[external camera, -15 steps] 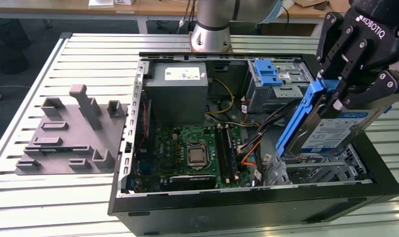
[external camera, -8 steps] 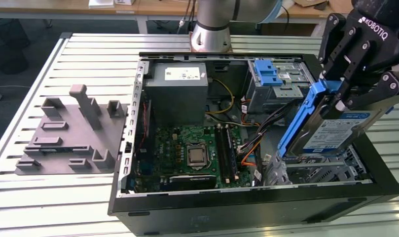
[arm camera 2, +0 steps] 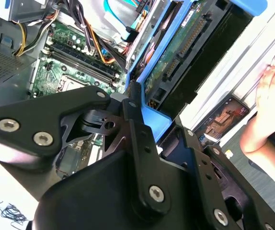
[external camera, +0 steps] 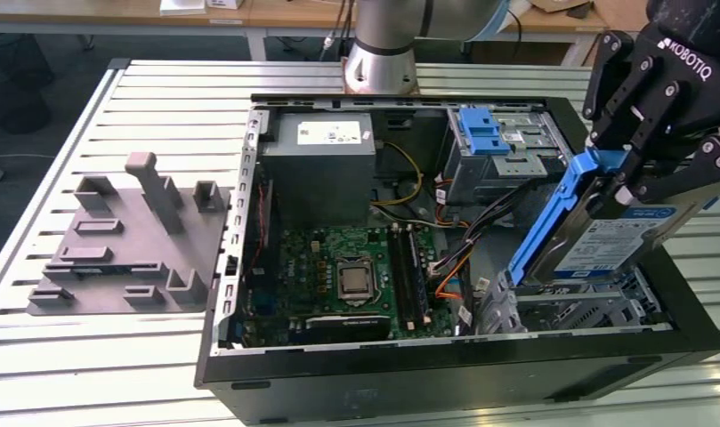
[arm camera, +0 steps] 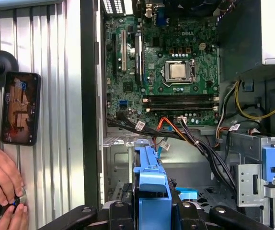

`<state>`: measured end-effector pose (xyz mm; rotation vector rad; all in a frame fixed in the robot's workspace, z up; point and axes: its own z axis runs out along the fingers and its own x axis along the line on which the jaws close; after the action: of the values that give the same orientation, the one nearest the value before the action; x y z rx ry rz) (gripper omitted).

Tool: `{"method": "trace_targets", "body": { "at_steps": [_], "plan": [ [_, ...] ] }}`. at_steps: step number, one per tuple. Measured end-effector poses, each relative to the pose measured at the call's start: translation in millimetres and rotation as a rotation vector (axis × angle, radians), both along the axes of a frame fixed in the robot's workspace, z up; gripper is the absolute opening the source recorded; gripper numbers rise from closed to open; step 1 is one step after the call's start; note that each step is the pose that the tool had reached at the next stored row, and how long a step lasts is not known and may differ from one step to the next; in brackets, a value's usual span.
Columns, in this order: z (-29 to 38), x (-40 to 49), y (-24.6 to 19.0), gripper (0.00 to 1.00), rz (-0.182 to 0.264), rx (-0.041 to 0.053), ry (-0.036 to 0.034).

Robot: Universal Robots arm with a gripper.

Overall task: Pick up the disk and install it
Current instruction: 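Insert the disk into the insertion slot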

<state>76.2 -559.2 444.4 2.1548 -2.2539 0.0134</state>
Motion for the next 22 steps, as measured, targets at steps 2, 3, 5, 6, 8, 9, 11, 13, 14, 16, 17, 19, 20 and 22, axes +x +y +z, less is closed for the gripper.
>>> {"method": "trace_targets", "body": {
  "at_steps": [2, 3, 5, 6, 8, 9, 11, 13, 14, 16, 17, 19, 20, 22],
  "plan": [
    [-1.0, 0.1, -0.5, 0.36, 0.004, 0.0000, 0.0000],
    [-1.5, 0.1, -0.7, 0.36, 0.005, -0.0001, -0.0001],
    [-2.5, 0.1, -1.2, 0.36, 0.006, -0.0001, 0.0000],
    [-3.1, 0.1, -1.4, 0.36, 0.006, 0.0000, 0.0000],
    [-4.1, 0.2, -1.5, 0.36, 0.006, -0.0002, 0.0000],
    [-4.6, 0.1, -1.5, 0.36, 0.006, -0.0001, 0.0000],
    [-5.6, 0.1, -1.5, 0.36, 0.006, -0.0001, 0.0000],
    [-6.4, 0.2, -1.5, 0.36, 0.006, 0.0000, 0.0000],
    [-6.8, 0.1, -1.5, 0.36, 0.006, 0.0000, 0.0000],
    [-7.5, 0.1, -1.5, 0.36, 0.006, -0.0001, -0.0001],
    [-7.8, 0.1, -1.5, 0.36, 0.006, 0.0000, 0.0000],
    [-8.4, 0.1, -1.5, 0.36, 0.006, 0.0000, 0.0000],
    [-8.7, 0.1, -1.5, 0.36, 0.006, 0.0001, -0.0001],
    [-9.3, 0.2, -1.5, 0.36, 0.006, 0.0000, 0.0000]
  ]
}}
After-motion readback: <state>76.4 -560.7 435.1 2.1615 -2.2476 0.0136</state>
